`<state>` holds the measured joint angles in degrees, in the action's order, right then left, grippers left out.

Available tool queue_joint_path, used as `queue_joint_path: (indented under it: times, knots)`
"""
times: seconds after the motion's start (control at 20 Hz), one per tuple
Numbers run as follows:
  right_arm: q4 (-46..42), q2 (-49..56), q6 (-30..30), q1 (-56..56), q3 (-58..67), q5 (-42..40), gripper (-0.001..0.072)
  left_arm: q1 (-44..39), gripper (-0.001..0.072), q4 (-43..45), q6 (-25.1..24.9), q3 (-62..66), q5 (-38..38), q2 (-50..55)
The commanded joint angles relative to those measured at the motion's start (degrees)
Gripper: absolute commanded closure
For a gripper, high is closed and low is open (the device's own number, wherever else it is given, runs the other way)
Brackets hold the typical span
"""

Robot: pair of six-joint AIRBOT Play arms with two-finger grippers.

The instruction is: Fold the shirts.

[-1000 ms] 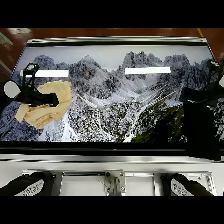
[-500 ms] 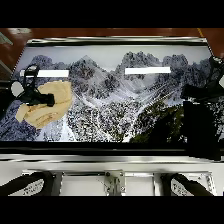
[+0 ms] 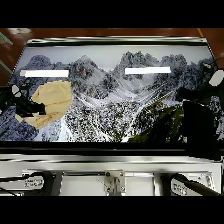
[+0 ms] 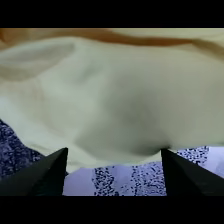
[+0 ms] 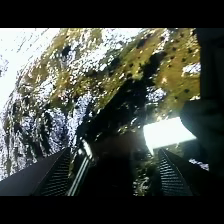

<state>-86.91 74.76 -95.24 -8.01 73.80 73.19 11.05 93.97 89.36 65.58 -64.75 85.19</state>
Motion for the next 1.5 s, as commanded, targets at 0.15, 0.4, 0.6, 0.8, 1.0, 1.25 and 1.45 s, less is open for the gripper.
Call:
queue_joint_path:
  times: [0.15,0.4,0.6,0.8,1.0,1.25,1.45]
  knots:
    - [4.5,3.4,0.0,0.0,0.0,0.2,0.0046,-0.5,0.0595,-3.8,-0.2,0.4,4.5,4.6]
    - [2.4,3.3,2.1,0.0,0.0,-2.2,0.0048,-5.8,0.0668,-4.1,-4.3,8.6,-0.2,-2.6]
    - [3.5,0.0,5.5,0.0,2.4,2.1,0.0169,-17.8,0.0668,-8.2,-4.9,16.8,1.3,-15.5]
    - [5.5,-10.1,7.0,0.0,7.3,3.6,0.0120,-32.7,0.0667,-13.4,0.0,19.1,5.0,-23.2]
    - [6.4,-21.0,7.1,0.0,8.6,8.5,0.0120,-47.3,0.0667,-14.8,1.8,18.0,6.3,-19.2]
    - [4.9,-24.7,7.5,0.0,8.5,21.6,0.0120,-60.2,0.0667,-20.9,2.0,17.8,15.0,-4.5]
    - [3.4,-22.6,7.5,0.0,7.3,21.9,0.0120,-61.9,0.0161,-31.6,2.1,18.3,19.4,5.6]
